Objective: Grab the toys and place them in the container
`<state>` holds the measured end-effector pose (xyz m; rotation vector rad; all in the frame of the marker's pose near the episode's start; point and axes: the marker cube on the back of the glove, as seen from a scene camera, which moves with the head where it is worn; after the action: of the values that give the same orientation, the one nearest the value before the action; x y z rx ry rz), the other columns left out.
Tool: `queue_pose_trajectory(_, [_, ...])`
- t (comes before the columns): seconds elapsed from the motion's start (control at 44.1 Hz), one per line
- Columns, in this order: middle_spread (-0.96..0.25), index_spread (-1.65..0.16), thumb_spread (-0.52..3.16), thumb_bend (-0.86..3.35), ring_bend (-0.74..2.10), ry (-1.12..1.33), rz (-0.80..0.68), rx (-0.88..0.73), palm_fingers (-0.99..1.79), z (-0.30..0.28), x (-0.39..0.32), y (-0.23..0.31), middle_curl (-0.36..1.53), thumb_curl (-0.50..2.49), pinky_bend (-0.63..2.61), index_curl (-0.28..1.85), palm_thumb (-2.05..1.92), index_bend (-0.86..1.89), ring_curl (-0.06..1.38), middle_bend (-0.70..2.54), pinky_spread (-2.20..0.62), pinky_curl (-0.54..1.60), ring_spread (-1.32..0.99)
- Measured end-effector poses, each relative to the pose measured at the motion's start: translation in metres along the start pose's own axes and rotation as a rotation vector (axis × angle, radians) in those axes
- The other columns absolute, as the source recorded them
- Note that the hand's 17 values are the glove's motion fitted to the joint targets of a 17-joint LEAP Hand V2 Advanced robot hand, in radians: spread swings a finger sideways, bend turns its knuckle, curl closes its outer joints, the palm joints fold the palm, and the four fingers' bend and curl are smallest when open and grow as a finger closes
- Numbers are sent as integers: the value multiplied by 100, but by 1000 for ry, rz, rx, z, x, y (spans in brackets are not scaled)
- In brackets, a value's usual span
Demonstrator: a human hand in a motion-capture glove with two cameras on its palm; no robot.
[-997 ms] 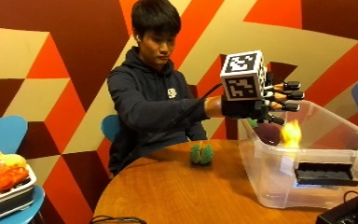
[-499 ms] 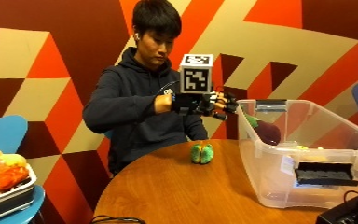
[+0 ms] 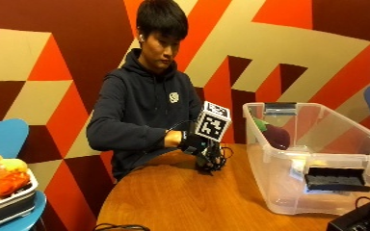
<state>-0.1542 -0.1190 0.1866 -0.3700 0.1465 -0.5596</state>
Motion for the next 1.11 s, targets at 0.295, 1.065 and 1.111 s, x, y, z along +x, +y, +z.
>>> queue_pose_trajectory(0.295, [-16,-27,96,20,96,-241,-106,359,100,-66,4,19,43,57,104,21,75,24,41,50,-33,46,-31])
queue_pose_trajectory(1.065, [-6,-27,106,-3,27,-523,132,880,-25,-235,75,-23,48,53,85,36,34,30,31,20,-6,42,-12])
queue_pose_trajectory(1.111, [-5,-27,110,-2,23,-517,137,884,-20,-231,79,-13,47,51,80,36,33,29,29,18,-4,40,-10])
